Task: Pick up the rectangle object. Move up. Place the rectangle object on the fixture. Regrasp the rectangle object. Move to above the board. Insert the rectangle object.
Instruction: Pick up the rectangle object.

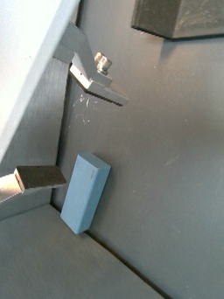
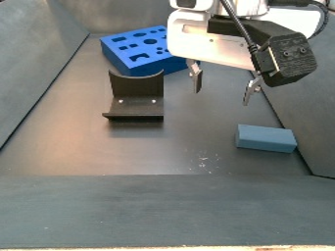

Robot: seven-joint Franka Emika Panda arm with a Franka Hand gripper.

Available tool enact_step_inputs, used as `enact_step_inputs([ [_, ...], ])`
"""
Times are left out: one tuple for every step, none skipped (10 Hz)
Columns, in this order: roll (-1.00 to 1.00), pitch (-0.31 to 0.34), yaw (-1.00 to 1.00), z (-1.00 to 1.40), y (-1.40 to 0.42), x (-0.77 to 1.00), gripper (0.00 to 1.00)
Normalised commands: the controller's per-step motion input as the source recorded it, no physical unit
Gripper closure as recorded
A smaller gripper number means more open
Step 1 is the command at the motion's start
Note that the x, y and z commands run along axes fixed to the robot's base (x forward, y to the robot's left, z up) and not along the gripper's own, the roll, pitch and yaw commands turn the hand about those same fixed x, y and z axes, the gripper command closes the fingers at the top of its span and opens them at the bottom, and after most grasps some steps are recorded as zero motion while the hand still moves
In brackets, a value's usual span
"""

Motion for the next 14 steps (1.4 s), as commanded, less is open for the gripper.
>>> enact_step_inputs([
  [0.00,-0.120,-0.95,-0.04,0.00,-0.09,0.00],
  [0.08,0.000,-0.27,0.00,0.00,0.00,0.00],
  [0.00,0.000,0.00,0.00,0.00,-0.03,0.00],
  [0.00,0.100,-0.27,0.64,0.20,0.00,0.00],
  [-0.09,-0.054,-0.19,1.00,0.63,-0.23,0.00],
  [-0.09,-0.003,-0.38,1.00,0.37,-0.15,0.00],
  [0.05,0.131,-0.89,0.85,-0.05,0.00,0.00],
  [0.00,0.000,-0.99,0.59,0.00,0.00,0.00],
  [0.00,0.000,-1.00,0.37,0.00,0.00,0.00],
  [0.00,0.000,-1.00,0.12,0.00,0.00,0.00],
  [0.00,0.026,-0.43,0.11,0.00,0.08,0.00],
  [0.00,-0.017,0.00,0.00,0.00,-0.05,0.00],
  [0.00,0.000,-1.00,-0.10,0.00,0.00,0.00],
  [0.00,0.000,-1.00,-0.11,0.00,0.00,0.00],
])
